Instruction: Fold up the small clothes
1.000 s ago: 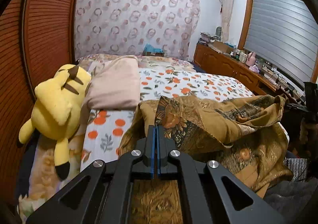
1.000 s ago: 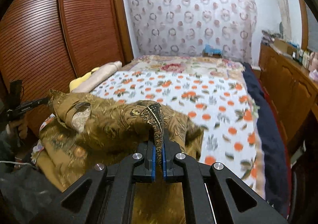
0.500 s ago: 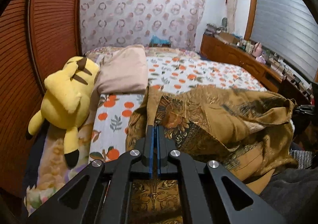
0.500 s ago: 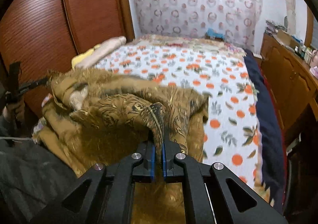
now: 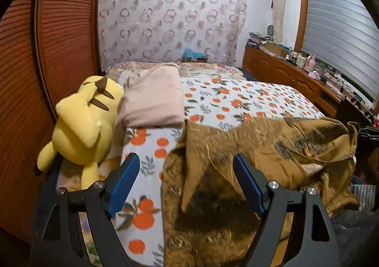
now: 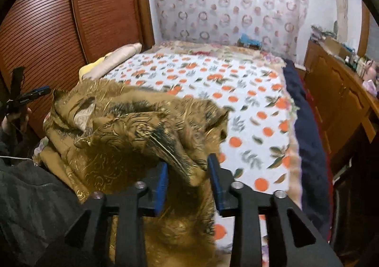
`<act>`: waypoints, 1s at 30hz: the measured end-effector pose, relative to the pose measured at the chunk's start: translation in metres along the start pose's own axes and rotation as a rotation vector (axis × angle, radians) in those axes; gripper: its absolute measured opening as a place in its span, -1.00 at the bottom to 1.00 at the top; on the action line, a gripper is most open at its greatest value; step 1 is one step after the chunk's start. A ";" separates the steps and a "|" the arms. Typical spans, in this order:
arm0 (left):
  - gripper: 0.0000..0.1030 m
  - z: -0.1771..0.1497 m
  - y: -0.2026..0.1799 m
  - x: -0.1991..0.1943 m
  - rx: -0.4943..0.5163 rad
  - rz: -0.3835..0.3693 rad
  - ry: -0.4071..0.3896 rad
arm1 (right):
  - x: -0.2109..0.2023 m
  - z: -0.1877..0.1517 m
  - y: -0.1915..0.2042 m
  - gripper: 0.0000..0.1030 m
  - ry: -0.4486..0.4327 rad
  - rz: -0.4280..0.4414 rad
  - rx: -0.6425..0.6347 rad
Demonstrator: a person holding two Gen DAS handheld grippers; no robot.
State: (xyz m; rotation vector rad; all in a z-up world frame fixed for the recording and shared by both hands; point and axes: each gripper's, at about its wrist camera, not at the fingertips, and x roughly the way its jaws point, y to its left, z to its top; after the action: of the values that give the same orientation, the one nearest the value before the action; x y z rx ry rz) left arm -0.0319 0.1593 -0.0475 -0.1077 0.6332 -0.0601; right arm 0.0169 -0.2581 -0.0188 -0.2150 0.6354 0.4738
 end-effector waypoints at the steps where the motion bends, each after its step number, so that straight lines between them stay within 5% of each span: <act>1: 0.58 0.003 0.000 0.002 0.004 0.003 -0.002 | -0.002 0.002 -0.003 -0.18 -0.009 -0.010 0.003; 15: 0.58 0.037 -0.001 0.051 0.030 0.019 -0.010 | -0.003 0.027 -0.030 -0.04 -0.189 0.013 0.108; 23: 0.58 0.040 0.003 0.086 0.026 0.022 0.058 | 0.053 0.033 -0.034 -0.04 -0.071 -0.059 0.140; 30: 0.58 0.027 0.002 0.105 0.035 0.016 0.116 | 0.105 0.023 -0.037 -0.04 0.040 0.011 0.214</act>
State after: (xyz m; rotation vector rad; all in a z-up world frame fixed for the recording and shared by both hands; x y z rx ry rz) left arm 0.0686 0.1537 -0.0877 -0.0661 0.7489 -0.0626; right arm 0.1208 -0.2446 -0.0637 -0.0178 0.7214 0.4097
